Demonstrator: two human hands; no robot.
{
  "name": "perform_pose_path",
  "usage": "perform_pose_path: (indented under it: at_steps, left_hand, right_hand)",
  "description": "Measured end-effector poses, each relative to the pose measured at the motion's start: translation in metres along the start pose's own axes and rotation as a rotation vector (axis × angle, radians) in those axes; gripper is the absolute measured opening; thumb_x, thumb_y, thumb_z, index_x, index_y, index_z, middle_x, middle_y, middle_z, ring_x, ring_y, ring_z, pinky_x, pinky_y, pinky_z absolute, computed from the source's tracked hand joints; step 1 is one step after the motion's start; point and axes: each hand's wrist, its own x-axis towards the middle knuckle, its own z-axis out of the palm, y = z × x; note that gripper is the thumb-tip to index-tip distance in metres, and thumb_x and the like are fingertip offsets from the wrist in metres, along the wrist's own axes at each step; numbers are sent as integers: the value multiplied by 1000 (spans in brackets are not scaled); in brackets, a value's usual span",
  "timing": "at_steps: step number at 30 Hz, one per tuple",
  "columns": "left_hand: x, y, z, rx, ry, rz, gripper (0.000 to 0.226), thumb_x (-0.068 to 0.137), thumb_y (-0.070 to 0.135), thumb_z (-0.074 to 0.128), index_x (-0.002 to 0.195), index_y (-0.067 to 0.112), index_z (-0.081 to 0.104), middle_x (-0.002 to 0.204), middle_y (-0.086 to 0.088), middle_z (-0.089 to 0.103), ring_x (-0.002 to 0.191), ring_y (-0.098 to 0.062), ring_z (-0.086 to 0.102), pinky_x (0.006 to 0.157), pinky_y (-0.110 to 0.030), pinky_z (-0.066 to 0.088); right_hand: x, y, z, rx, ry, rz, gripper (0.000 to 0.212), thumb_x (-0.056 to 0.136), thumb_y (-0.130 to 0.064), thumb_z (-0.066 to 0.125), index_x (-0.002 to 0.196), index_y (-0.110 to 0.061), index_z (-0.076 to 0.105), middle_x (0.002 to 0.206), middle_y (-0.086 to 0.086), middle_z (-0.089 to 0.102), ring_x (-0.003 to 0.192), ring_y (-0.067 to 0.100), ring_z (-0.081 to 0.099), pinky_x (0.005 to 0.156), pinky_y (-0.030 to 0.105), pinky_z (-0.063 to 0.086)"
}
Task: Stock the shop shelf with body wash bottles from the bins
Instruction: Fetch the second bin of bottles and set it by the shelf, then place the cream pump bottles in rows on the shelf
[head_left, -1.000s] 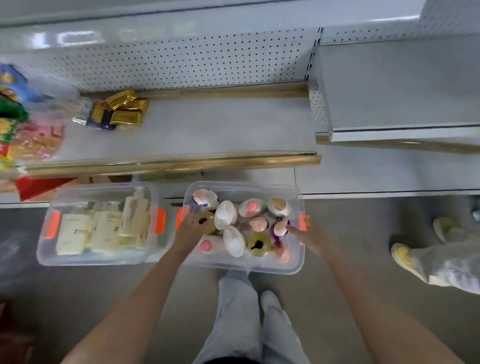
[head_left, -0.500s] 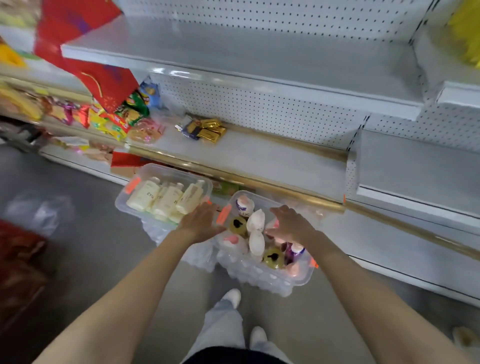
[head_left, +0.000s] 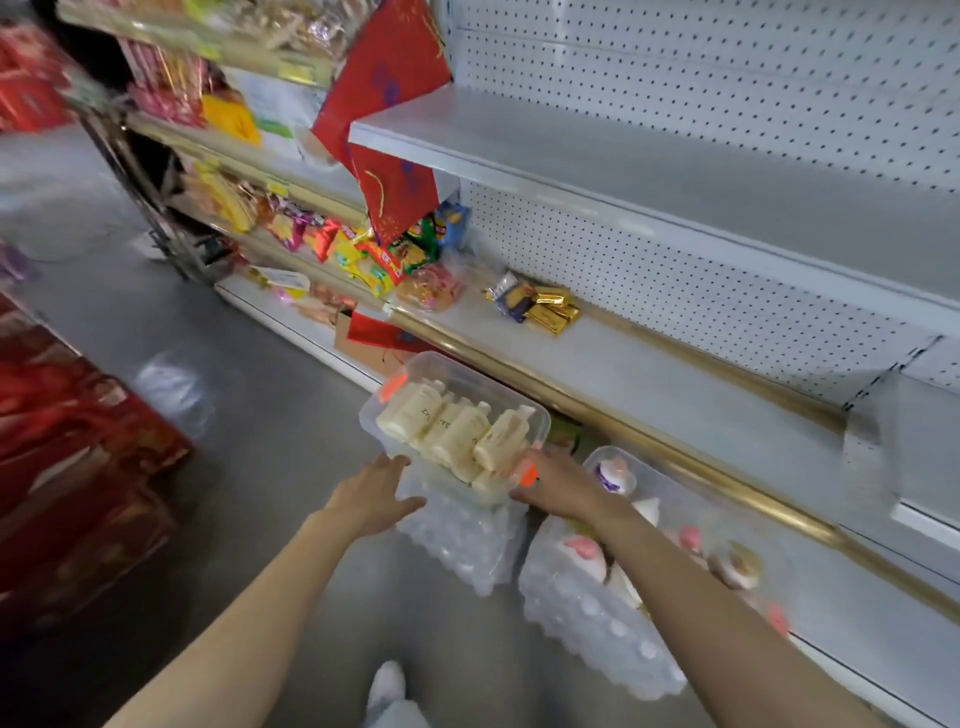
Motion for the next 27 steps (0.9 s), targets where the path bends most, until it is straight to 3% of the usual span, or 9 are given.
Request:
perform_pose_path:
  at_steps: [5,10,16,20,27]
  left_hand:
    - [41,-83,-22,-175,-27,-87,71,88,55,54,146,20,32,150,-2,34,137,-23,34,108,-36,31]
    - [77,-137,-42,-437,-51,-169,72,85,51,62,142,14,39,143,-11,44,127,-29,46,104,-41,41]
    - [137,-147,-61,-505,-130,-117,66,88,45,62,140,14,39,139,-9,47,123,-25,49,95,-34,42]
    - [178,-142,-63,-492,-206,-72,65,87,44,63,140,14,38,138,-8,48,123,-23,49,100,-36,42]
    - [250,-139,-68,-482,-243,-67,55,88,33,66,134,10,46,125,-10,54,106,-19,54,87,-27,42]
  right_hand:
    - [28,-76,15,70,-88,63,75,90,-52,55,148,-17,24,146,13,33,133,31,38,106,40,37]
    - [61,-130,36,299,-68,133,68,93,-43,54,148,-16,24,149,9,32,134,27,37,106,34,33]
    - [105,-154,45,530,-74,264,65,91,-39,58,144,-13,31,142,12,42,128,28,44,102,32,36]
    - [152,-147,42,583,-66,311,60,91,-40,59,138,-12,34,131,9,52,105,20,53,82,24,41]
    - [227,-145,43,940,-29,532,59,90,-40,59,137,-11,36,136,6,49,121,24,49,91,28,39]
